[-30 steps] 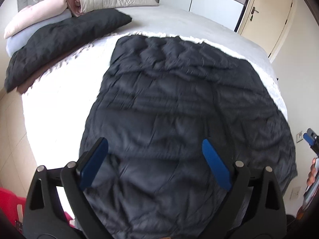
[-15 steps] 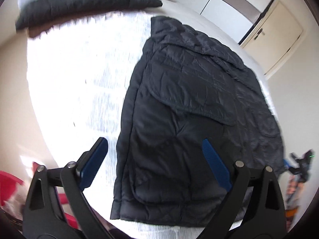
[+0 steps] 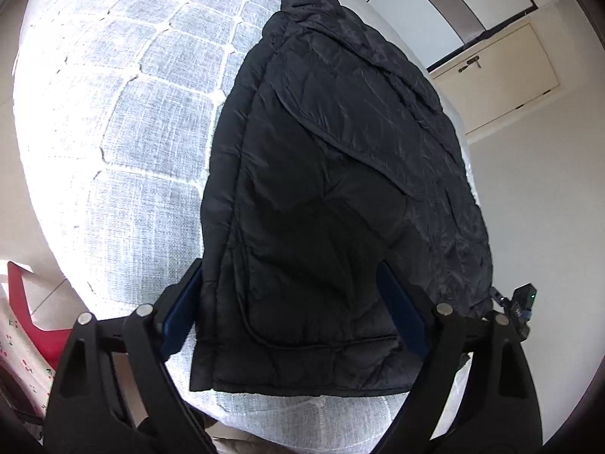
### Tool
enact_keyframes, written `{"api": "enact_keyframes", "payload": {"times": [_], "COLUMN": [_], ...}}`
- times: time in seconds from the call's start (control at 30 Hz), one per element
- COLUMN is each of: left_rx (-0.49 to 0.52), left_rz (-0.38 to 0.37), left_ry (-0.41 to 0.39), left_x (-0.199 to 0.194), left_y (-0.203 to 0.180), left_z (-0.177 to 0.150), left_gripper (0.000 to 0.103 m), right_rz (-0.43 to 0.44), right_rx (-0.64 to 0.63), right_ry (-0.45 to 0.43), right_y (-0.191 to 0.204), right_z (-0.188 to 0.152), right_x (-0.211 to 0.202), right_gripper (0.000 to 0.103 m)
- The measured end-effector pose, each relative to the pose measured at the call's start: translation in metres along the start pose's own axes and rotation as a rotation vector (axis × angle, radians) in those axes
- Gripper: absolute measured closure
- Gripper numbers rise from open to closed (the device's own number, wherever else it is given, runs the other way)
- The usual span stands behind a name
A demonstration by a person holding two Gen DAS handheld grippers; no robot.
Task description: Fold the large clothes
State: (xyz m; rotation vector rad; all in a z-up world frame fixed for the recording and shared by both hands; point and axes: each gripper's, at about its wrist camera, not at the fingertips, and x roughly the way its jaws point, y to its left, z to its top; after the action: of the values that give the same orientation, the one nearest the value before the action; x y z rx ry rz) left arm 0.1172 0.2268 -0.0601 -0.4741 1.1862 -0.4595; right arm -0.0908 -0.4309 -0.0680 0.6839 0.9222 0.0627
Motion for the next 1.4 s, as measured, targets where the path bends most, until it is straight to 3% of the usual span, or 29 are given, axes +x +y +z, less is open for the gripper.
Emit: {"api": "enact_keyframes", "payload": {"times": [0.3,0.4,0.47,0.57,0.67,0.8,1.0,1.4], "left_rx": [0.027,0.051,0.058,0.053,0.051,0.066,0.081,0.221], "left_rz": [0.004,0.014,0.021,0.038,0.051,0.038,-0.08,-0.194], "left_ry": [0.039,0.045,0.044,0.036,0.005,-0.074,-0.22,-0.442], "left_x": [0.014,0.016,0.017,0.017,0.013,-0.002,-0.046,-0.14], "left_y": [-0.02,-0.025,-0.027,-0.028,-0.032,-0.044,-0.066,-0.116], "left_z": [-0.006,-0.009,-0.009,-0.01,-0.01,-0.01,-0.012,-0.045], "left_gripper": [0.048,0.061,0.065,0.072,0.078,0.084,0.086,0.088], "right_rz": [-0.087,-0.122,-0.111,-0.073,-0.075,-0.041,0.043,0.112], "right_rx": [-0.052,-0.053,-0.07,-0.088,-0.106,-0.126,-0.173,-0.293], "right_ry": [-0.01,-0.028,-0.043,-0.049,-0.08,-0.15,-0.282,-0.511], "right_y": [0.017,0.019,0.022,0.029,0.038,0.051,0.076,0.133], "right_z": [-0.005,-0.006,-0.006,-0.005,-0.006,-0.005,-0.006,-0.026], "right_x": [0.007,0.005,0.001,-0.003,-0.007,-0.024,-0.063,-0.154], "right_gripper": [0.021,0.034,0.057,0.083,0.091,0.094,0.095,0.096]}}
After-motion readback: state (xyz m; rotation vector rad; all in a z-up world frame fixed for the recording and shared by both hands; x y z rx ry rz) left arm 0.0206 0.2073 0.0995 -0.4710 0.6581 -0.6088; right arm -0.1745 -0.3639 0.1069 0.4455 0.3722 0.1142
